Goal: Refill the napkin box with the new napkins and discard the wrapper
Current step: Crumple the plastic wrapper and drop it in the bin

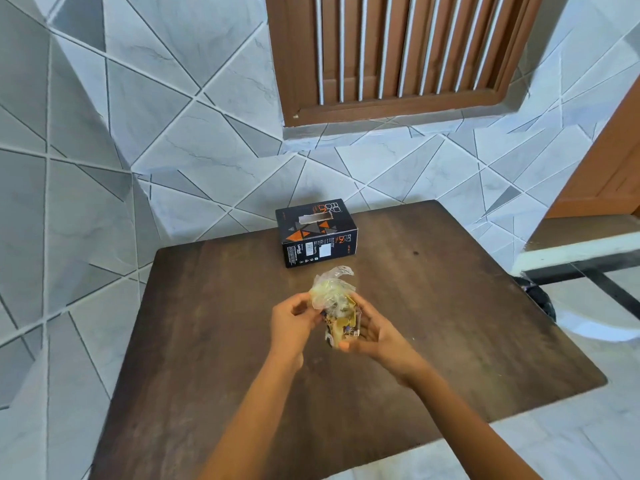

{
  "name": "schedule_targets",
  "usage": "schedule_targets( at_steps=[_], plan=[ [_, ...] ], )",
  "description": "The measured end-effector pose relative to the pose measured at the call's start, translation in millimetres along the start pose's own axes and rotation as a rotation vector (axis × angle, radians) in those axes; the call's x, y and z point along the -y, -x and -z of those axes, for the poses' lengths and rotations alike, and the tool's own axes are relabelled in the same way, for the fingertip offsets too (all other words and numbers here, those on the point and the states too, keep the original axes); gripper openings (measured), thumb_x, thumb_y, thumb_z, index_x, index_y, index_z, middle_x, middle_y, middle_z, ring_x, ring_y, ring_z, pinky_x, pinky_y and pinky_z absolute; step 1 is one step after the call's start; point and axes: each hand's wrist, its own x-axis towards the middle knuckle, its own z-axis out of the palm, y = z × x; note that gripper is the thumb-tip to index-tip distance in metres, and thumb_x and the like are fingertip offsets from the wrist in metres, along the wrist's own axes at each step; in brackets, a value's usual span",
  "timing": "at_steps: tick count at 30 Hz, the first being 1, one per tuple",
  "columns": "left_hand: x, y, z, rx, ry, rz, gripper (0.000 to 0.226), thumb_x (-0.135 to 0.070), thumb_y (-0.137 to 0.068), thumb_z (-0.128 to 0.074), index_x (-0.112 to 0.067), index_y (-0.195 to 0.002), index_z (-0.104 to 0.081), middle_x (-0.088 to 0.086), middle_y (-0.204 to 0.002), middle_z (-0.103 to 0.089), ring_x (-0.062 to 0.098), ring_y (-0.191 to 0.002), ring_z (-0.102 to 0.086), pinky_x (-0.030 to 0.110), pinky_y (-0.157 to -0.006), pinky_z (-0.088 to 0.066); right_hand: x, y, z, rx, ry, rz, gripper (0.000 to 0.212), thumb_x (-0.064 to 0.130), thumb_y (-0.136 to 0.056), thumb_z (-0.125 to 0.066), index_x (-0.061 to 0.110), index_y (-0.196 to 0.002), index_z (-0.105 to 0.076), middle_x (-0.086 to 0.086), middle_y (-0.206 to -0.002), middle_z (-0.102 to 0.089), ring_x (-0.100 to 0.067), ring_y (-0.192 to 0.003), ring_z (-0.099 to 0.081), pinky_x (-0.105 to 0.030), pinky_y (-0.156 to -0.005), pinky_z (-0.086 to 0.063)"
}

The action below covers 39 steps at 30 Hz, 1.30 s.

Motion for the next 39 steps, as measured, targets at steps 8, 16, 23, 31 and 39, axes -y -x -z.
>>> schedule_targets(
  at_steps=[8, 16, 23, 31, 39],
  plan=[
    [13.6, 28.6, -110.0, 0.046, -0.034, -0.009, 0.021, 0.009, -0.083, -0.060, -0.011, -0.081, -0.068, 0.003, -0.083, -0.067, 0.016, -0.084, -0.062, 0.017, -0.068, -0.056, -0.2, 43.6, 90.5, -0.291, -0.019, 0.173, 0.054, -0.010, -0.076, -0.064, 0.015, -0.123, -0.054, 0.009, -0.098, -0.072, -0.002, -0.089, -0.067, -0.020, -0.081, -0.055],
    [34.6, 77.2, -293.6, 0.145, -0.127, -0.077, 0.025, 0.011, -0.081, -0.059, -0.012, -0.085, -0.069, -0.003, -0.076, -0.066, 0.003, -0.069, -0.058, 0.007, -0.060, -0.047, 7.9, 121.9, 256.9, -0.499, 0.040, 0.239, 0.039, -0.009, -0.077, -0.064, 0.016, -0.107, -0.061, -0.003, -0.105, -0.067, 0.009, -0.081, -0.065, -0.008, -0.075, -0.049],
    [50.2, 80.5, -397.7, 0.231, -0.146, -0.030, 0.022, 0.004, -0.082, -0.062, -0.016, -0.083, -0.071, 0.001, -0.082, -0.069, 0.012, -0.079, -0.060, 0.025, -0.081, -0.049, 1.6, 148.6, 358.6, -0.605, -0.007, 0.176, 0.041, -0.010, -0.078, -0.062, 0.013, -0.112, -0.058, -0.005, -0.107, -0.063, 0.012, -0.071, -0.064, -0.008, -0.068, -0.051],
    [72.2, 25.6, -513.0, 0.348, -0.108, 0.072, 0.020, -0.010, -0.090, -0.058, -0.017, -0.078, -0.072, 0.003, -0.082, -0.069, 0.016, -0.082, -0.065, 0.021, -0.078, -0.054, -1.6, 135.5, 475.4, -0.715, -0.047, 0.074, 0.031, -0.006, -0.082, -0.059, 0.007, -0.111, -0.062, 0.021, -0.061, -0.070, 0.010, -0.059, -0.061, -0.007, -0.056, -0.046],
    [102.8, -33.4, -621.2, 0.325, -0.026, 0.248, 0.009, -0.007, -0.090, -0.057, -0.005, -0.094, -0.066, 0.010, -0.090, -0.066, 0.014, -0.076, -0.064, 0.007, -0.057, -0.051, -2.4, 111.1, 592.8, -0.759, 0.001, -0.120, 0.023, -0.003, -0.081, -0.063, 0.009, -0.100, -0.068, 0.016, -0.060, -0.071, 0.004, -0.056, -0.061, -0.011, -0.055, -0.048]
  ],
)
